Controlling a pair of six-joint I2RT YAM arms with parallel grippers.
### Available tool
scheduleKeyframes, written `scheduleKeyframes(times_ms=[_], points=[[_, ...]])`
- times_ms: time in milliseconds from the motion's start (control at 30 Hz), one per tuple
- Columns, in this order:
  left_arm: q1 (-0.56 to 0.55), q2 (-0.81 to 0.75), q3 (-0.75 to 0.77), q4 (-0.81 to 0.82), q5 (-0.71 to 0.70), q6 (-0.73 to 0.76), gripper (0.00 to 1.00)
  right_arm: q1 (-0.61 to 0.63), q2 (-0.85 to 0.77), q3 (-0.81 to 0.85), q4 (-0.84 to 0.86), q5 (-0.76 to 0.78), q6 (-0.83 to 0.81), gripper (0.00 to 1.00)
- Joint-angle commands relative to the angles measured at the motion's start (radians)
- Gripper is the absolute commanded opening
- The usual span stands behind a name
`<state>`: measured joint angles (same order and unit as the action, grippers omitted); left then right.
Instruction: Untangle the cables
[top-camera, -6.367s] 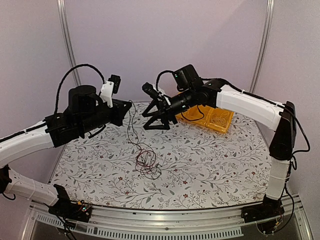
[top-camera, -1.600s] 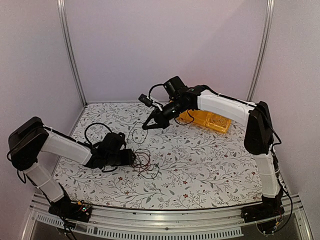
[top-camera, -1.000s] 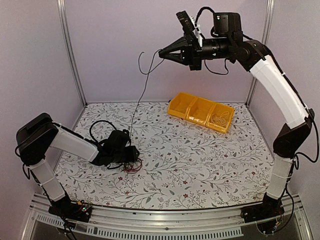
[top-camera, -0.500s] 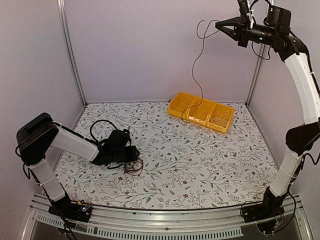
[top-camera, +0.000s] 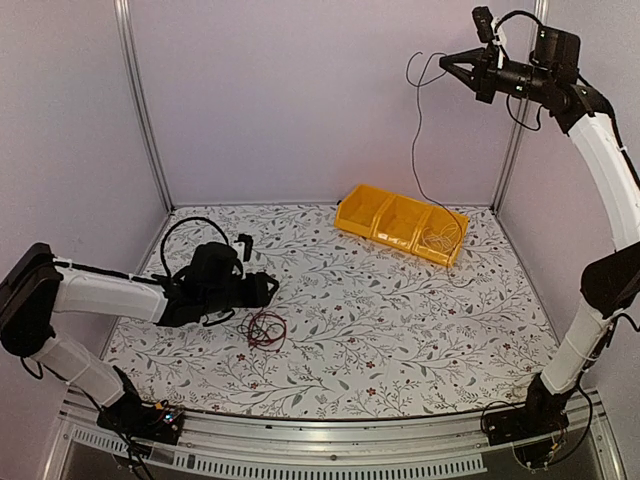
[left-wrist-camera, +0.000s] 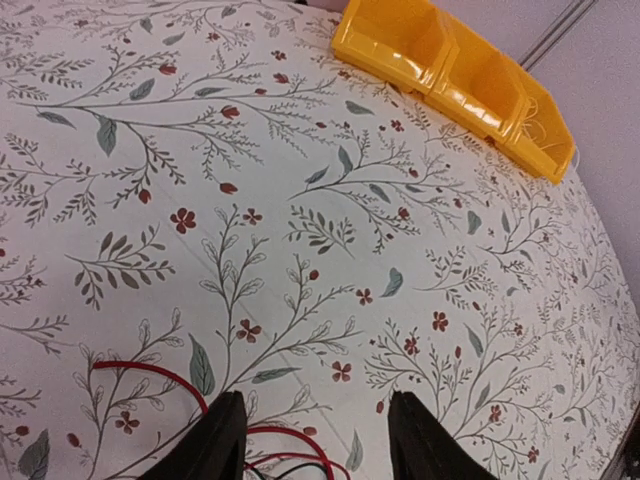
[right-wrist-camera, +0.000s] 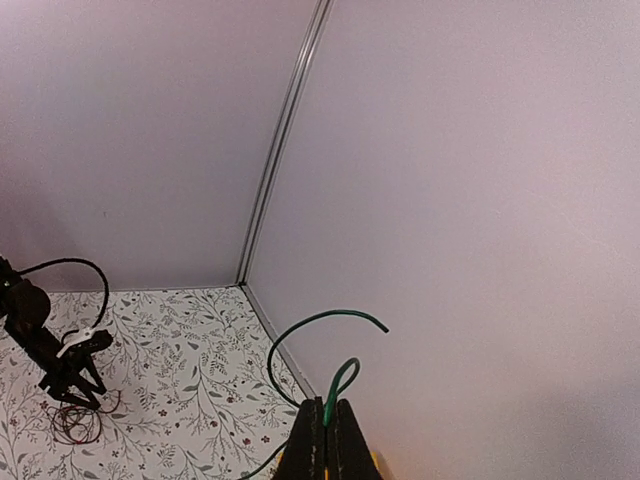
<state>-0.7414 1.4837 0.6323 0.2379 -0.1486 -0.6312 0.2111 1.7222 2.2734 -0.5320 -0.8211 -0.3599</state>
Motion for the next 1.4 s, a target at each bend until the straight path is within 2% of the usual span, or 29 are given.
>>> scheduleKeyframes(times_ms=[0, 267, 533, 767, 1167, 1367], points=[[-0.003, -0.098, -0.036, 0.058, 0.024, 0.076, 0.50, -0.020, -0.024, -0.044, 0.083, 0.107, 0.014, 0.00], [-0.010, -0.228, -0.067, 0.029, -0.003, 0.090, 0.50, -0.044, 0.046, -0.037, 0.186, 0.174, 0.025, 0.00], [-0.013, -0.293, -0.095, -0.019, -0.049, 0.081, 0.51, -0.121, 0.246, 0.043, 0.286, 0.231, 0.083, 0.00], [-0.011, -0.293, -0.105, -0.029, -0.077, 0.077, 0.51, -0.166, 0.416, -0.016, 0.289, 0.249, 0.100, 0.00], [-0.010, -0.196, -0.068, -0.016, -0.084, 0.080, 0.51, -0.158, 0.500, -0.140, 0.186, 0.053, 0.091, 0.00], [-0.010, -0.163, -0.065, 0.004, -0.085, 0.079, 0.51, -0.105, 0.448, -0.200, 0.122, 0.011, 0.012, 0.00]])
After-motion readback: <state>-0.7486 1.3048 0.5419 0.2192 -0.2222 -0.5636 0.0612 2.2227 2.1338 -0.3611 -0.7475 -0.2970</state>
